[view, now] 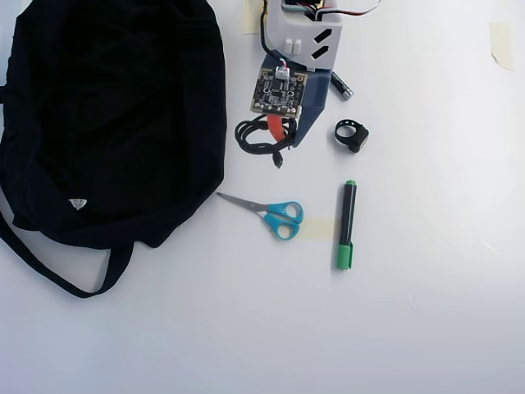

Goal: Put the cable into the black bag

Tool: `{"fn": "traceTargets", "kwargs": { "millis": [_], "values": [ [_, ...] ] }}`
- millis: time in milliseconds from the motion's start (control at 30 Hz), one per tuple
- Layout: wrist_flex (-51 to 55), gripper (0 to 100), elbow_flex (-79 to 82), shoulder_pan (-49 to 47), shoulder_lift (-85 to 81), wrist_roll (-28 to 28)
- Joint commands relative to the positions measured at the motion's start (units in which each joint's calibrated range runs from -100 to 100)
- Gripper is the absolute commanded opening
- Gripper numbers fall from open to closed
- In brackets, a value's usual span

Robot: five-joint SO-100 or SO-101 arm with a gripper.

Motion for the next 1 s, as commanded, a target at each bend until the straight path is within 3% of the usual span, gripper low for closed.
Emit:
{"fn": "traceTargets", "kwargs": {
  "millis": [0,300,967],
  "values": [
    [-2.33,2,-2.89,-0.03,-2.77,-0.18],
    [-7.67,2,-2.08,2.66,-2.61,-0.18],
    [-3.19,2,0.80,17.24,-1.53,0.29]
  ]
}}
